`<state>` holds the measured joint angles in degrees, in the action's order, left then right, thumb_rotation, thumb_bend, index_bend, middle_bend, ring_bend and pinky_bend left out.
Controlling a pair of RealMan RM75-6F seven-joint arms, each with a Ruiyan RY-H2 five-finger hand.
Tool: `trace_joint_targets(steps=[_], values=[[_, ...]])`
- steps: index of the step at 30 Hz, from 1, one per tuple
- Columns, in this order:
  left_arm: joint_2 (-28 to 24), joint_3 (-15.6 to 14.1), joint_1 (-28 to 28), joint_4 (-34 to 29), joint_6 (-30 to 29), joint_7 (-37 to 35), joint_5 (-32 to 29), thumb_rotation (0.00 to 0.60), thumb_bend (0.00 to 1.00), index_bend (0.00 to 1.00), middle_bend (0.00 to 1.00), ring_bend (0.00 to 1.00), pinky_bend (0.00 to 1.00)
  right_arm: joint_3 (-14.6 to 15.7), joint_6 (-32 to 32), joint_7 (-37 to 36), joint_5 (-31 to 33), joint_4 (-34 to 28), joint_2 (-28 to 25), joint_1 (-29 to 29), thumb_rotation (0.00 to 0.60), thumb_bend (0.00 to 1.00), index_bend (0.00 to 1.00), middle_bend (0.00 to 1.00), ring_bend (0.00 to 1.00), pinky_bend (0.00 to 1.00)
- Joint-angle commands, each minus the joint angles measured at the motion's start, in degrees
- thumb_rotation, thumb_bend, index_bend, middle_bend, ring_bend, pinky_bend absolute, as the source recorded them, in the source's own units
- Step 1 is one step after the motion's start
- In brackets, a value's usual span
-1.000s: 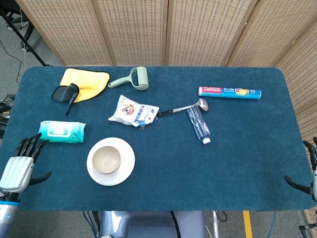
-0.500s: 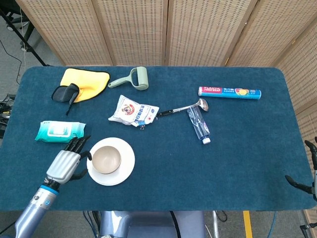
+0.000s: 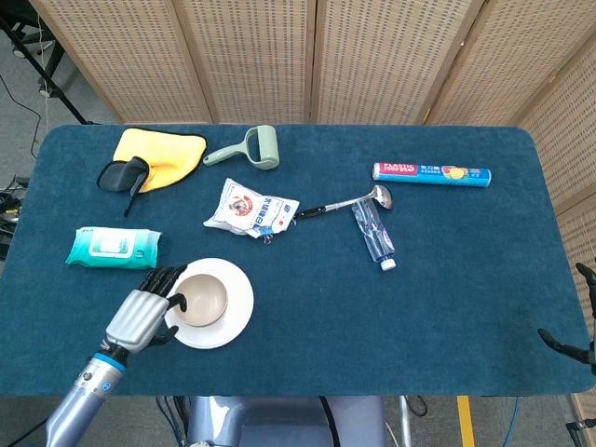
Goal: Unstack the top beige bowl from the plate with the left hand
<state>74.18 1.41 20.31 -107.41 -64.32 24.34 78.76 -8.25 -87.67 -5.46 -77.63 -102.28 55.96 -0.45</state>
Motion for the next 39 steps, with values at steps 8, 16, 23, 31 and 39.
trace_joint_targets(steps=[8, 16, 23, 31, 39], values=[[4.38, 0.26, 2.62, 1.31, 2.32, 4.05, -3.95, 0.6, 0.3, 0.52, 0.0, 0.0, 0.0, -0.23, 0.12, -0.53, 0.46, 0.18, -0.12, -0.01, 0.6, 0.0, 0.09, 0.0, 0.0, 0.0], [5.1, 0.13, 3.17, 1.53, 1.58, 4.88, -5.26, 0.6, 0.38, 0.62, 0.0, 0.0, 0.0, -0.32, 0.34, -0.89, 0.64, 0.34, -0.22, 0.04, 0.6, 0.0, 0.09, 0.0, 0.0, 0.0], [4.95, -0.19, 3.24, 1.5, 0.5, 4.76, -5.07, 0.6, 0.42, 0.69, 0.0, 0.0, 0.0, -0.29, 0.27, -0.83, 0.55, 0.32, -0.21, 0.02, 0.6, 0.0, 0.09, 0.0, 0.0, 0.0], [1.1, -0.33, 1.8, -1.02, -3.77, 0.8, -0.74, 0.6, 0.42, 0.7, 0.0, 0.0, 0.0, -0.19, 0.34, -0.56, 0.45, 0.3, -0.08, 0.06, 0.6, 0.0, 0.09, 0.0, 0.0, 0.0], [-7.04, -1.96, -2.15, -1.29, -9.18, -6.39, 2.96, 0.6, 0.42, 0.7, 0.0, 0.0, 0.0, 0.01, 0.28, -0.03, 0.1, 0.11, 0.13, 0.09, 0.6, 0.0, 0.09, 0.0, 0.0, 0.0]])
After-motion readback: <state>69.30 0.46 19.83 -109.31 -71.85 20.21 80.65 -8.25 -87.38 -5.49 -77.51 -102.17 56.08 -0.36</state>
